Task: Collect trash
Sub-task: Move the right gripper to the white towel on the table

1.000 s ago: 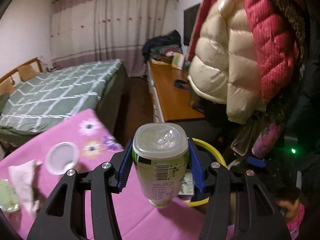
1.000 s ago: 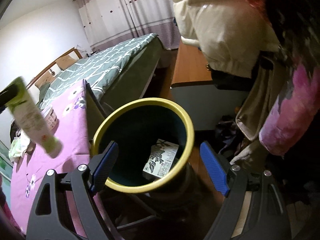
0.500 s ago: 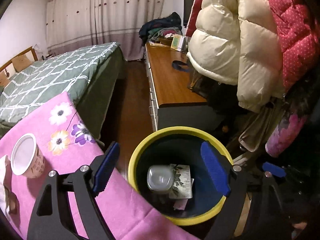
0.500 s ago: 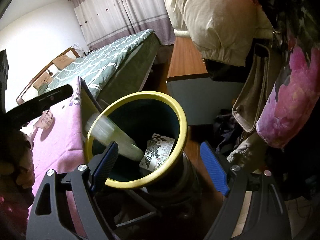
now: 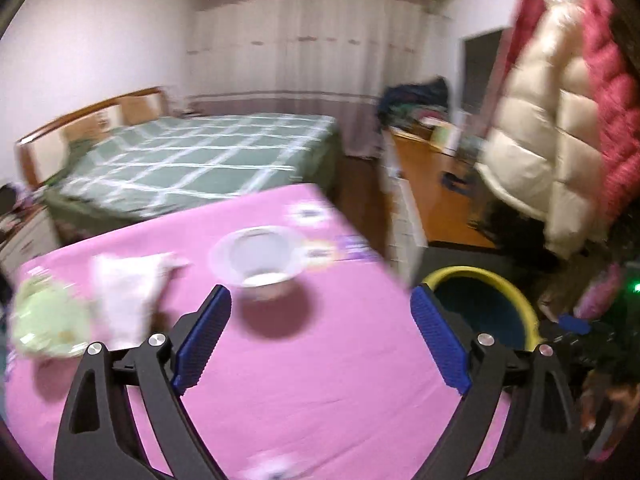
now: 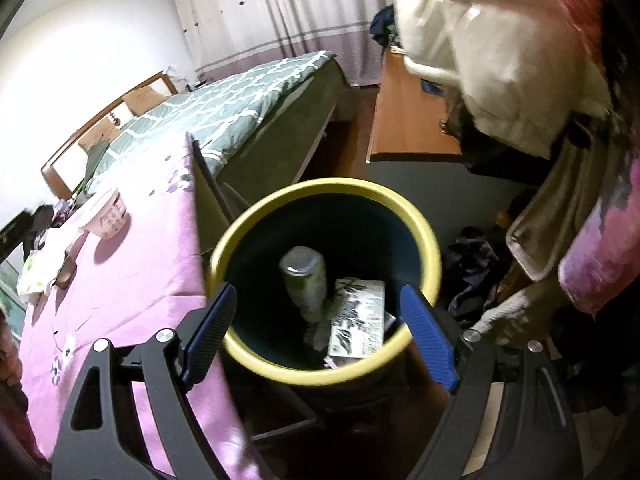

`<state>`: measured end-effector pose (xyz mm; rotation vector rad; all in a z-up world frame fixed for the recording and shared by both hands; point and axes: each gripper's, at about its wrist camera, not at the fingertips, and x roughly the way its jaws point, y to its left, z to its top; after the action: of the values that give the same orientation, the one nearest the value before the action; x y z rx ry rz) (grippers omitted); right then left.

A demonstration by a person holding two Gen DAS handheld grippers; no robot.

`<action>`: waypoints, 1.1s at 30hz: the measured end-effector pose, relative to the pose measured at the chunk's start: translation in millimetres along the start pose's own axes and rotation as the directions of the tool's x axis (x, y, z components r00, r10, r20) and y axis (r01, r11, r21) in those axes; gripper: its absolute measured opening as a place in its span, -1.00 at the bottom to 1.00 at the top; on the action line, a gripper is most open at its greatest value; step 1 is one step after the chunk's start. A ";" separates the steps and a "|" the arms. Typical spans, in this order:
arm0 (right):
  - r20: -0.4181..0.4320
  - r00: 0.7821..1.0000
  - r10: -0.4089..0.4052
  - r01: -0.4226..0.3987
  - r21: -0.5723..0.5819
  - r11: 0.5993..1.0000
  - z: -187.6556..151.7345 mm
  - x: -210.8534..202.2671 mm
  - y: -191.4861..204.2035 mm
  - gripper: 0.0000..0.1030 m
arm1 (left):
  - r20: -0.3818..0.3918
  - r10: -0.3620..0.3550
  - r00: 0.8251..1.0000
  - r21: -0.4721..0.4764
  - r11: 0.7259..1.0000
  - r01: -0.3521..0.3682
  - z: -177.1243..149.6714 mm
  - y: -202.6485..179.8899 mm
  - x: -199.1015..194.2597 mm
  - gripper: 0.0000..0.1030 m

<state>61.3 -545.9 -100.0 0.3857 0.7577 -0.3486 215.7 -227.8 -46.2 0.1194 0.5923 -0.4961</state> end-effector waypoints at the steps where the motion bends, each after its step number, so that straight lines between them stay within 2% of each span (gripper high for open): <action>1: -0.004 1.000 0.003 -0.003 -0.016 1.000 1.9 2.1 9.0 0.55 | 0.007 0.028 1.000 -0.017 0.999 -0.028 -3.9 14.4 -5.3 0.75; 6: -0.030 0.999 0.031 -0.034 -0.089 0.995 7.3 11.7 51.6 0.55 | 0.010 0.220 0.975 -0.111 0.970 -0.217 -32.3 100.1 -28.1 0.76; 11: -0.045 0.997 0.055 -0.062 -0.169 0.984 9.6 19.0 100.1 0.55 | -0.007 0.368 0.930 -0.193 0.912 -0.362 -61.8 173.1 -46.7 0.76; 15: -0.058 0.995 0.085 -0.096 -0.241 0.966 14.5 25.0 146.1 0.55 | -0.008 0.479 0.878 -0.240 0.851 -0.467 -81.6 220.6 -60.4 0.78; 18: -0.070 0.990 0.122 -0.137 -0.290 0.947 18.5 30.5 183.6 0.55 | -0.011 0.532 0.847 -0.264 0.815 -0.516 -92.4 241.9 -68.0 0.78; 20: -0.074 0.987 0.143 -0.160 -0.326 0.932 19.8 33.8 208.4 0.55 | -0.024 0.551 0.834 -0.284 0.796 -0.535 -99.2 253.3 -70.0 0.79; 25: -0.099 0.970 0.223 -0.244 -0.412 0.878 23.5 43.6 281.2 0.55 | -0.068 0.569 0.820 -0.309 0.769 -0.560 -108.4 266.3 -66.7 0.79; 27: -0.125 0.956 0.266 -0.293 -0.444 0.847 22.2 47.8 315.9 0.55 | -0.084 0.577 0.812 -0.310 0.759 -0.572 -111.5 270.5 -64.9 0.79; 31: -0.165 0.938 0.306 -0.347 -0.498 0.795 17.6 60.4 376.0 0.55 | -0.098 0.571 0.815 -0.332 0.753 -0.568 -112.5 269.2 -62.2 0.80; 33: -0.171 0.935 0.310 -0.353 -0.520 0.778 16.2 67.6 399.9 0.49 | -0.109 0.565 0.818 -0.345 0.750 -0.565 -113.8 272.9 -61.0 0.81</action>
<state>291.7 -215.0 -53.6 -0.0160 0.8101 0.2259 245.7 64.7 -114.7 -0.0584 0.6025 0.2159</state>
